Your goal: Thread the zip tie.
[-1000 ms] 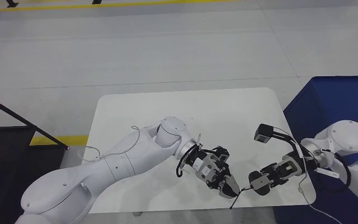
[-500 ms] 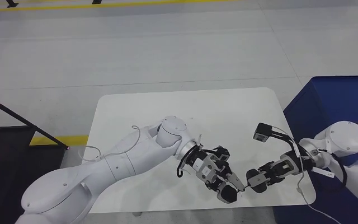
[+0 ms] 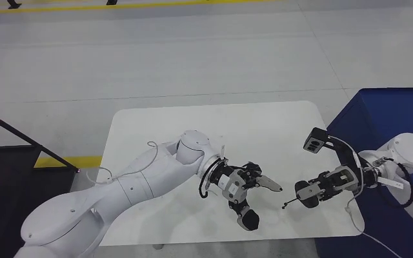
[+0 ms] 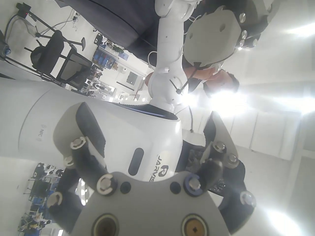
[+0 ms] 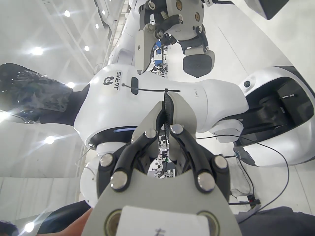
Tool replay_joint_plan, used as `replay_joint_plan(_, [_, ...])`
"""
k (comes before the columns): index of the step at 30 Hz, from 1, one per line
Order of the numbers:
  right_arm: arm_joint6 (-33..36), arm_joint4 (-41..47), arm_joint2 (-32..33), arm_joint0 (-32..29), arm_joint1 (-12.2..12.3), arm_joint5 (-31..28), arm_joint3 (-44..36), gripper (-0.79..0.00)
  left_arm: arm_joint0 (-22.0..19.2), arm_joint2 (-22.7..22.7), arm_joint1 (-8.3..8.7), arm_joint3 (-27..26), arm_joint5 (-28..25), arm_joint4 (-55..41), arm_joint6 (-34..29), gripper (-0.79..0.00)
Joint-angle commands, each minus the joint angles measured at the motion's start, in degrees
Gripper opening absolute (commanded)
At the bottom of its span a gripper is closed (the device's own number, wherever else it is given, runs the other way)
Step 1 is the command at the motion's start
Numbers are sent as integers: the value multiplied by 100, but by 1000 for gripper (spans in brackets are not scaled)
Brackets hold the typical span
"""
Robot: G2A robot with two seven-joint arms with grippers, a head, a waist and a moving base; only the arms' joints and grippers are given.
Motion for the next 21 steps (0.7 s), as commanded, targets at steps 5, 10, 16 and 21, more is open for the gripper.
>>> replay_joint_plan(5, [-46,249,145,-11,-26,-112,-26,-785,196,-108,21,-170,22,-494,23,0])
replay_joint_plan(10, [0,925,470,-89,-21,-171,173,-785,434,-227,148,-256,299,-1696,299,0])
replay_joint_plan(16, [0,1619,502,-233,-27,200,224,-785,1034,-298,237,-804,655,-4259,653,0])
replay_joint_plan(21, [0,1635,503,-233,-29,209,235,-785,1200,-332,240,-988,933,-5025,931,0])
